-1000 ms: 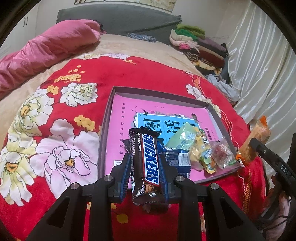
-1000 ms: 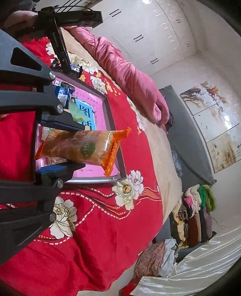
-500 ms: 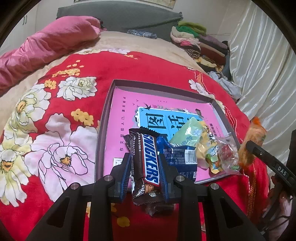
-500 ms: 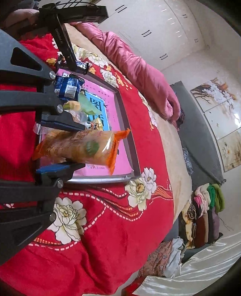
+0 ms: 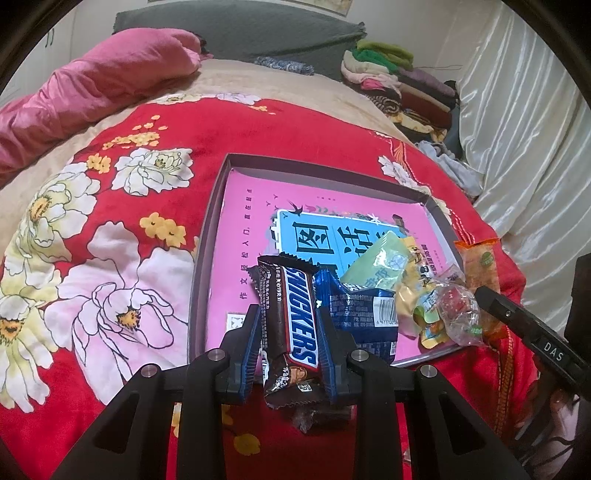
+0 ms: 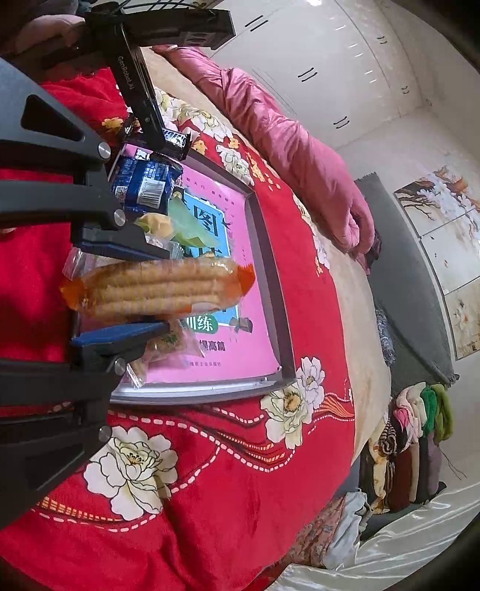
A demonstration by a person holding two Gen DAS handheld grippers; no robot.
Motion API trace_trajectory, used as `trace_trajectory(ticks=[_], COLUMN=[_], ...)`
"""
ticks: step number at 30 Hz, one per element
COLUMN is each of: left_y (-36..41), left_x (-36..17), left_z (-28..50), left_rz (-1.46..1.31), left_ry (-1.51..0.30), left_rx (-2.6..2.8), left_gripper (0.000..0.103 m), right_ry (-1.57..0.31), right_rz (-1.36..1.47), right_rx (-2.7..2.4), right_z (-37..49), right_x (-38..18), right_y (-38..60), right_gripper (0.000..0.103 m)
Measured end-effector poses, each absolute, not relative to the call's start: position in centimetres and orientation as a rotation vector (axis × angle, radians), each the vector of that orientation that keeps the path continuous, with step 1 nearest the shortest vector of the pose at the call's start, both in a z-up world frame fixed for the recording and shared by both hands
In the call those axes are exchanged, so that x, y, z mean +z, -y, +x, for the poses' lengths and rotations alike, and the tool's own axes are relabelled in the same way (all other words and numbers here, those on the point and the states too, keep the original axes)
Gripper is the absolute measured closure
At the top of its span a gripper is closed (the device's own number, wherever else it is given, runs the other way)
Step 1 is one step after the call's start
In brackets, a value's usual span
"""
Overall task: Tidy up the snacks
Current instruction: 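Carry the Snickers bar to the tray with the left tool while the right tool carries the breadstick bag, then release the Snickers bar in the tray with the left tool while the right tool releases the breadstick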
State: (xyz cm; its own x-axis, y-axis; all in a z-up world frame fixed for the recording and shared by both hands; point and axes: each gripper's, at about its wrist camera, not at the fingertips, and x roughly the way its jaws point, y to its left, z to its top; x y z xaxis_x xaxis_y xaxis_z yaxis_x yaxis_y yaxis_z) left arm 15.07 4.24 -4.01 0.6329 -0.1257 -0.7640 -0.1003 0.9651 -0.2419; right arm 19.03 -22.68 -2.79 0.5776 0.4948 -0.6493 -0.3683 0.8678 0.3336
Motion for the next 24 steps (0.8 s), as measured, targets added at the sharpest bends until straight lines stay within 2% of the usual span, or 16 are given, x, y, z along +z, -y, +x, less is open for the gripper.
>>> trace_trajectory(ticks=[24], left_y=[-4.6], left_x=[-4.4], left_z=[15.7], left_rz=[-0.285], left_ry=[-0.883], left_rx=[-0.004], left_gripper=[0.073], right_ry=[-0.796], right_rz=[0.168], right_rx=[0.586], right_z=[19.5], right_x=[-3.2], right_y=[19.8], right_gripper=[0.071])
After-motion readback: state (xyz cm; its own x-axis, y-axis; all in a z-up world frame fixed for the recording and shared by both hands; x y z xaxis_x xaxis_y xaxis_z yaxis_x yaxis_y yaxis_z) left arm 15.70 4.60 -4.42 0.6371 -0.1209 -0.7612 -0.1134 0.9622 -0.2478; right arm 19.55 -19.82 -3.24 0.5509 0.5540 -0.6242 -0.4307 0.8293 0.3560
